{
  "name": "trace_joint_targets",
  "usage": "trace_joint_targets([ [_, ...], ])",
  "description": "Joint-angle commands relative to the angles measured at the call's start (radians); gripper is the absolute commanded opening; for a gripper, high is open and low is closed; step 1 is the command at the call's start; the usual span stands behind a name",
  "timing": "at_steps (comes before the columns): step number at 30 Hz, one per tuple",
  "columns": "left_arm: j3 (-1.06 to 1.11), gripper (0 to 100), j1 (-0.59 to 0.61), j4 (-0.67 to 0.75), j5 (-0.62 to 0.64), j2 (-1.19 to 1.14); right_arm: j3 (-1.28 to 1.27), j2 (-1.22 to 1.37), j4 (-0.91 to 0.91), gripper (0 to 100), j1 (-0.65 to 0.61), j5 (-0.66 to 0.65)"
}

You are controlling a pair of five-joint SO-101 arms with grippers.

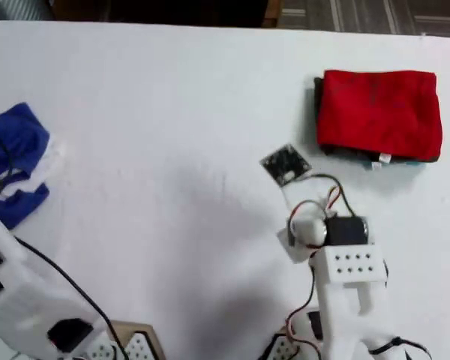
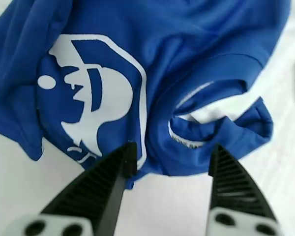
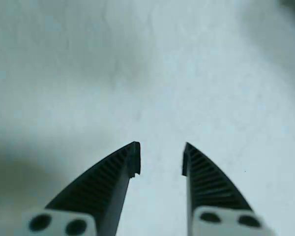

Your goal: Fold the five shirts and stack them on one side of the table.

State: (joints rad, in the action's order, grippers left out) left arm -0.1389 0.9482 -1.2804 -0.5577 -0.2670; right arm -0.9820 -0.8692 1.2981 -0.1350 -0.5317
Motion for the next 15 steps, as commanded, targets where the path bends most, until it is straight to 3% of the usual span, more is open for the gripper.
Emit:
trace_joint_targets([
  [1,-0.159,26,0.011,-0.041,-0.011,-0.114,-0.003,-0.042,-0.021,18.1,0.004,0.008],
  [9,-0.320,26,0.014,-0.069,-0.009,-0.374,-0.005,-0.070,-0.021,15.9,0.002,0.008],
  [12,-0.395,24,0.008,-0.155,-0.005,-0.397,-0.005,-0.070,-0.021,15.9,0.002,0.008],
  [15,-0.533,3,-0.034,-0.305,-0.002,-0.396,-0.005,-0.070,-0.022,15.9,0.001,0.008],
])
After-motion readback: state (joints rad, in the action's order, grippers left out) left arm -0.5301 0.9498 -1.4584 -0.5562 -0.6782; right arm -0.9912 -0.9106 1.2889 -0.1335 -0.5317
